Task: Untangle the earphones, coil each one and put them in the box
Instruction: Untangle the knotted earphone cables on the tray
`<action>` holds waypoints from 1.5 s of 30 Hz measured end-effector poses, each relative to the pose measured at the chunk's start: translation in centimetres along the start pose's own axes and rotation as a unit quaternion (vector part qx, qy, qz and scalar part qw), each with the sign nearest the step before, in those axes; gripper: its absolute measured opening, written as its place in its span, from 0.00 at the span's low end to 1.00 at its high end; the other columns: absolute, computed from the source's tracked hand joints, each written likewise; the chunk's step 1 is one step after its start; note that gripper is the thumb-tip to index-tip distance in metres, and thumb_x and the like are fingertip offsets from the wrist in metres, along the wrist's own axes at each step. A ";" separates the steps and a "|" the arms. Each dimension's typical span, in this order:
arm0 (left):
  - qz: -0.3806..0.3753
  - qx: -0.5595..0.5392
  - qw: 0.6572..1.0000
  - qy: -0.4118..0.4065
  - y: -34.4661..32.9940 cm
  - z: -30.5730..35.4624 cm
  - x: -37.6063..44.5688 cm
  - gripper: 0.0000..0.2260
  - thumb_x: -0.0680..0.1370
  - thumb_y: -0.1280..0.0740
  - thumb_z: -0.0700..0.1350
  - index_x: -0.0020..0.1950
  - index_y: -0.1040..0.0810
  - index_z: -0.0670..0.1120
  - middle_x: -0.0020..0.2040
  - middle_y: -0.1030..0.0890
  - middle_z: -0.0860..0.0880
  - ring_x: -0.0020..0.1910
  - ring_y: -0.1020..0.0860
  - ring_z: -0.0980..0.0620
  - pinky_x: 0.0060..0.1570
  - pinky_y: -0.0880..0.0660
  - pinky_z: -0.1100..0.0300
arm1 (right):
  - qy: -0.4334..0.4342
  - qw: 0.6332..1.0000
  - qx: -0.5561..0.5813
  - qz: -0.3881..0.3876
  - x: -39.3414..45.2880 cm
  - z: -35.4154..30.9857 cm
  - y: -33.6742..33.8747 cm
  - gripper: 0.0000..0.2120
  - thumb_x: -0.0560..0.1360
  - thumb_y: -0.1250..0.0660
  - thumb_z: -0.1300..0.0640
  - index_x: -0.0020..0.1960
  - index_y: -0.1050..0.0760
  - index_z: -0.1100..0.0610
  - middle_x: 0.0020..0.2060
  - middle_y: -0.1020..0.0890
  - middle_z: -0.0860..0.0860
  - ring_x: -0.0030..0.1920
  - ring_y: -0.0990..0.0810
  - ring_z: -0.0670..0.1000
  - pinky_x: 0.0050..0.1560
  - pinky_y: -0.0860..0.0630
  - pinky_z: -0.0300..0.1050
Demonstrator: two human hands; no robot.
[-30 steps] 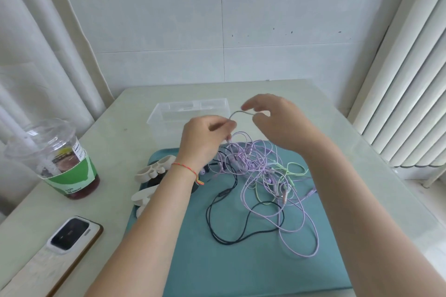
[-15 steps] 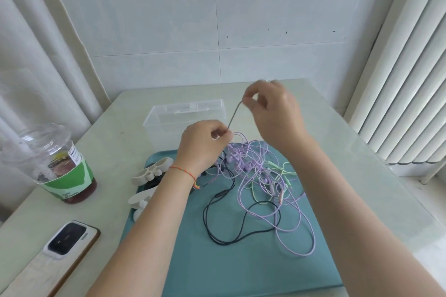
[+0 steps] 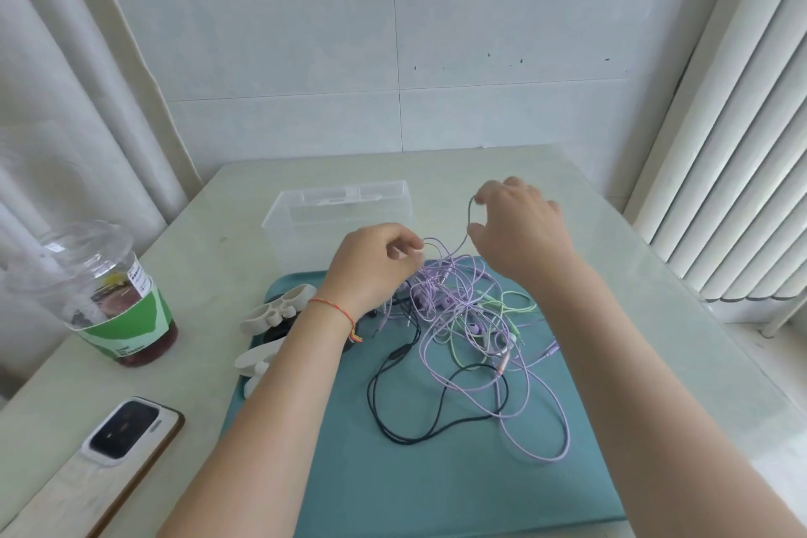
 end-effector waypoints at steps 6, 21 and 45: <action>-0.076 0.051 0.996 0.021 -2.2 -1.6 0.0 0.08 0.73 0.31 0.42 0.50 0.16 0.52 0.45 0.19 0.59 0.46 0.22 0.61 0.51 0.28 0.68 | 0.148 0.987 0.004 0.055 -0.7 -3.9 0.1 0.29 0.73 0.37 0.63 0.72 0.36 0.46 0.74 0.40 0.50 0.73 0.42 0.55 0.70 0.43 0.55; -0.014 -0.242 0.969 0.043 0.1 -0.6 0.0 0.01 0.77 0.32 0.40 0.47 0.21 0.45 0.32 0.21 0.49 0.31 0.25 0.51 0.42 0.25 0.54 | 0.113 0.969 0.216 0.035 0.1 -2.7 0.6 0.05 0.78 0.35 0.58 0.49 0.21 0.57 0.46 0.18 0.50 0.49 0.23 0.51 0.48 0.33 0.39; -0.029 -0.248 0.966 0.060 -0.4 -1.2 0.2 0.12 0.67 0.25 0.47 0.49 0.18 0.55 0.48 0.20 0.48 0.45 0.18 0.52 0.50 0.24 0.61 | 0.065 0.950 0.300 -0.048 0.1 -2.0 0.3 0.10 0.76 0.38 0.59 0.42 0.18 0.53 0.29 0.24 0.44 0.26 0.31 0.42 0.26 0.35 0.33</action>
Point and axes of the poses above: each hand's wrist, its own x-axis towards the middle knuckle, its own y-axis out of the back of the hand, z = x × y, the point moved 10 cm from there along x, towards the middle knuckle
